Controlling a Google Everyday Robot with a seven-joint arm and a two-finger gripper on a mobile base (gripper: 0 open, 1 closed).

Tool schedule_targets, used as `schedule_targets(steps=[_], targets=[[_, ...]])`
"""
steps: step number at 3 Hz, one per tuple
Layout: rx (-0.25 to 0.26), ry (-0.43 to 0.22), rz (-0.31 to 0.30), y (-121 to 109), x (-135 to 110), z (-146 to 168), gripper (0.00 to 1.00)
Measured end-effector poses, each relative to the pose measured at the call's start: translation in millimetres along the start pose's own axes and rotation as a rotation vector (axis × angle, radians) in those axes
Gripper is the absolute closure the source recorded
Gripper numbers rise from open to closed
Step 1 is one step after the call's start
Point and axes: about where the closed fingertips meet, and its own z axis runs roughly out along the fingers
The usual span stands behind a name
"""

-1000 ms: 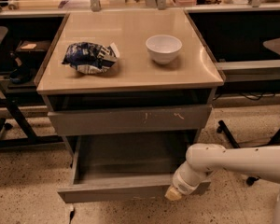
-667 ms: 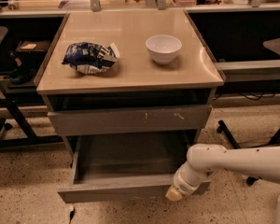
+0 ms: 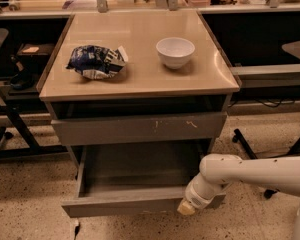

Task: Close middle drawer

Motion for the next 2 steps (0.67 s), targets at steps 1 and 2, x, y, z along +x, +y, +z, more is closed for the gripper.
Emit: schedule_targets(steps=[1,2], targets=[[0.0,0.0,0.0,0.0,0.0,0.0,0.13],[0.0,0.0,0.0,0.0,0.0,0.1,0.0]])
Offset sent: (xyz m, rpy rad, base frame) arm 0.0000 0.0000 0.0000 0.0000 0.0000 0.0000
